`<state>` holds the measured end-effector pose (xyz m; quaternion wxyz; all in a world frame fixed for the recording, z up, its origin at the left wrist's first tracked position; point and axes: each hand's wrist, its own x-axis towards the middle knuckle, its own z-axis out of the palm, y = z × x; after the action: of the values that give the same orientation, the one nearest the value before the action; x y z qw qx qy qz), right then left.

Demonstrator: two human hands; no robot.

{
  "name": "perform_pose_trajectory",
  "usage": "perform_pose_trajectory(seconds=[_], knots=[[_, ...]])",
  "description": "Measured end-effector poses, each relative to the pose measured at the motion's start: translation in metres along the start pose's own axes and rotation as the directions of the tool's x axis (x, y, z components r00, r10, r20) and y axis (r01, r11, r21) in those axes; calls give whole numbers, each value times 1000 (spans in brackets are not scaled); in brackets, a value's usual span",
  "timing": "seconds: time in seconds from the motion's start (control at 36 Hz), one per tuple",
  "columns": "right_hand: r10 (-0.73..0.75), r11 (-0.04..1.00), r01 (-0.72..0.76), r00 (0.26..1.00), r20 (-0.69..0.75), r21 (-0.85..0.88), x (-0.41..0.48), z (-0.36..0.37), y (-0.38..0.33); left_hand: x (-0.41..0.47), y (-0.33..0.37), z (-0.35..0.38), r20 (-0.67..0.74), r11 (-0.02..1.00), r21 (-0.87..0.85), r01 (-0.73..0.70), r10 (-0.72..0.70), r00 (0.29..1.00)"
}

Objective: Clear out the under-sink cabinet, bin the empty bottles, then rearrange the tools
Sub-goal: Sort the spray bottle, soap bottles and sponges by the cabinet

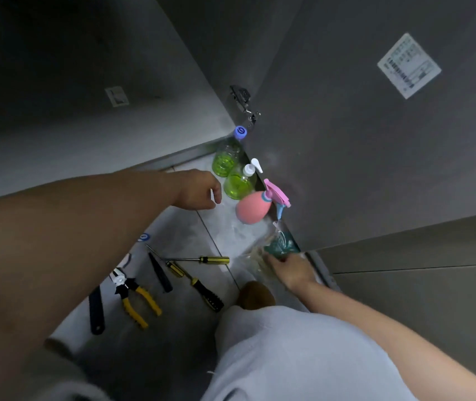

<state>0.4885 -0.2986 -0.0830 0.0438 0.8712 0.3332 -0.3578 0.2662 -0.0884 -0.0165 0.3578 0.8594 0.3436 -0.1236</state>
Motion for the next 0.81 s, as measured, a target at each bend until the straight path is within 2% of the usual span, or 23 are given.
perform_pose_trajectory(seconds=[0.06, 0.11, 0.19, 0.31, 0.42, 0.61, 0.72, 0.81], knots=[[190, 963, -182, 982, -23, 198, 13, 10, 10, 3, -2, 6, 25, 1000, -6, 6, -6, 1000], [369, 859, -324, 929, -39, 397, 26, 15, 14, 6, -5, 13, 48, 1000, -2, 13, -13, 999], [478, 702, -398, 878, 23, 591, 46, 23, 17, 10, -10, 23, 89, 1000, 15, 27, -28, 996], [389, 542, -399, 899, 200, 739, 60, 35, 19, 15, -18, 32, 134, 999, 23, 42, -45, 990], [279, 392, -307, 938, 206, 868, 63, 37, 10, 21, -20, 37, 144, 999, 13, 50, -51, 988], [85, 159, -395, 919, 386, 905, 49, 45, -12, 24, -14, 34, 158, 996, 1, 85, -84, 984], [-6, 172, -473, 877, 481, 864, 32, 46, -16, 17, -12, 32, 174, 996, -2, 94, -92, 980], [-96, 307, -538, 803, 588, 785, 13, 41, -21, 11, -12, 29, 228, 994, 18, 111, -112, 967]])
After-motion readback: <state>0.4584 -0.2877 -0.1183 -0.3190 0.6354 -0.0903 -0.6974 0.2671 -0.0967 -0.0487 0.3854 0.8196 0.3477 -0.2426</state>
